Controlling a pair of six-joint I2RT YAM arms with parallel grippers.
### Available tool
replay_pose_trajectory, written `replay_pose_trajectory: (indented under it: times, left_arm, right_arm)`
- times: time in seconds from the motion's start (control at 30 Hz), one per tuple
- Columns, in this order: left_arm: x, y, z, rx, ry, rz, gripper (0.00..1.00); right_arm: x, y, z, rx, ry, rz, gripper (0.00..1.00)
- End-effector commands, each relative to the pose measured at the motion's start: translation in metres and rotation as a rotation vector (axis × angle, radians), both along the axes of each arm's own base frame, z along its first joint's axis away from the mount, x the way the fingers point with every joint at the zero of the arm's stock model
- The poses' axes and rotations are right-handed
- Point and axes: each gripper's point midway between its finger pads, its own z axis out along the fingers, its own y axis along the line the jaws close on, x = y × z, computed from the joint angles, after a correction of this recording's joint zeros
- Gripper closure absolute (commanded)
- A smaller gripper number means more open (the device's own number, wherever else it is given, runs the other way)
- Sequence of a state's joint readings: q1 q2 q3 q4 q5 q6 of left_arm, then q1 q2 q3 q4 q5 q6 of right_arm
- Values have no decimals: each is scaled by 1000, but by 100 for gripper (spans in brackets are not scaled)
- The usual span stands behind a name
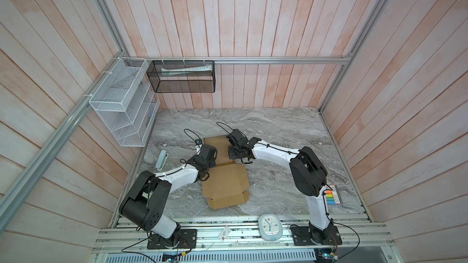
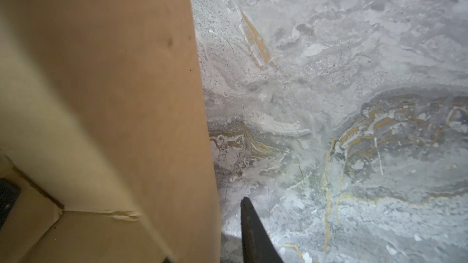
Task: Assemble paper box
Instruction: Fold the bottom flaps of a flat cardboard box at the center of the table.
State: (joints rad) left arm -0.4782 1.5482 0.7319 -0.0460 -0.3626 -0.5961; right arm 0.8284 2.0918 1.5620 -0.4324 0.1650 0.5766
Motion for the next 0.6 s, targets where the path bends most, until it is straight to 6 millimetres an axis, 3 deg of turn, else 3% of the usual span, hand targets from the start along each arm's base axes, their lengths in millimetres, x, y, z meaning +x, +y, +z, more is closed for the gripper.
replay_pose_trajectory:
  times: [0.0,0.23,0.57]
  left_arm:
    - [12,-1,15,-33,-48,32,100]
    - [13,-2,19,-36,-56,26,100]
    - [16,-4,21,-31,-56,16,100]
  right_arm:
    - [-13,-11,-29,-81,79,-8,75]
    - [-13,-10,-37,-113,101,5,77]
    - [-12,-8,-40,-138,113,21,88]
